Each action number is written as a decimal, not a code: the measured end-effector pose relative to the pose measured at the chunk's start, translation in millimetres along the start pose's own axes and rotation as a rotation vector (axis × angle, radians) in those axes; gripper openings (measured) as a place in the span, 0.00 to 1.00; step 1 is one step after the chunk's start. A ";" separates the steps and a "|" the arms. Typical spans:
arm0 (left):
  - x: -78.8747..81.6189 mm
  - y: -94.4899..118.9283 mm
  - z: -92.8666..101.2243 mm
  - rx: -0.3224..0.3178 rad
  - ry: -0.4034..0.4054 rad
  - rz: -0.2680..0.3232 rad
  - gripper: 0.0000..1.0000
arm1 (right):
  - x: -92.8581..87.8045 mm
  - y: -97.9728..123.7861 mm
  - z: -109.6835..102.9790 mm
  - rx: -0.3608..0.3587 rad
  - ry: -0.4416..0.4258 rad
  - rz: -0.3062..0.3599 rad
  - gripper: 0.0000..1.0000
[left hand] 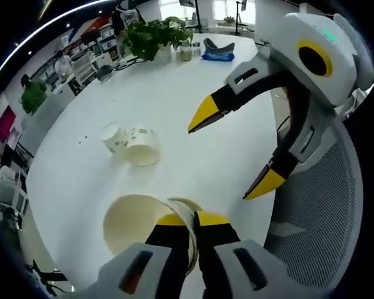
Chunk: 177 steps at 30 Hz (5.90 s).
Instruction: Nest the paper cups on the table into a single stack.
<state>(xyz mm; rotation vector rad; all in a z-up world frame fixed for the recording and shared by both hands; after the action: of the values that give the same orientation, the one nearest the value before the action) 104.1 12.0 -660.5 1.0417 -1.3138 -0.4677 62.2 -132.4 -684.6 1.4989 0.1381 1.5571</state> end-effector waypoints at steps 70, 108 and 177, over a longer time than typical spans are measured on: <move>-55.0 42.2 0.7 0.112 0.451 0.365 0.58 | -18.7 -0.1 39.4 -0.012 -0.004 -0.069 0.58; -106.6 62.2 24.7 0.258 0.624 0.363 0.62 | -10.1 -87.8 141.3 0.274 0.557 -0.296 0.53; -85.4 64.0 12.8 0.200 0.562 0.413 0.57 | -2.6 -51.9 108.7 0.238 0.202 -0.136 0.39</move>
<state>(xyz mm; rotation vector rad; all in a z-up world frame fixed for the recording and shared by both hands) 54.0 107.0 -656.1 0.9387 -1.0341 0.2624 179.2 -159.9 -693.1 1.4755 0.5472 1.6216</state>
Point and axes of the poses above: the point that each gripper's makers call its tool centre point, and the gripper's own axes: y roughly backward along the fingers, z roughly to its right, x roughly out of its top, the point moved 10 cm from there along y, roughly backward along the fingers
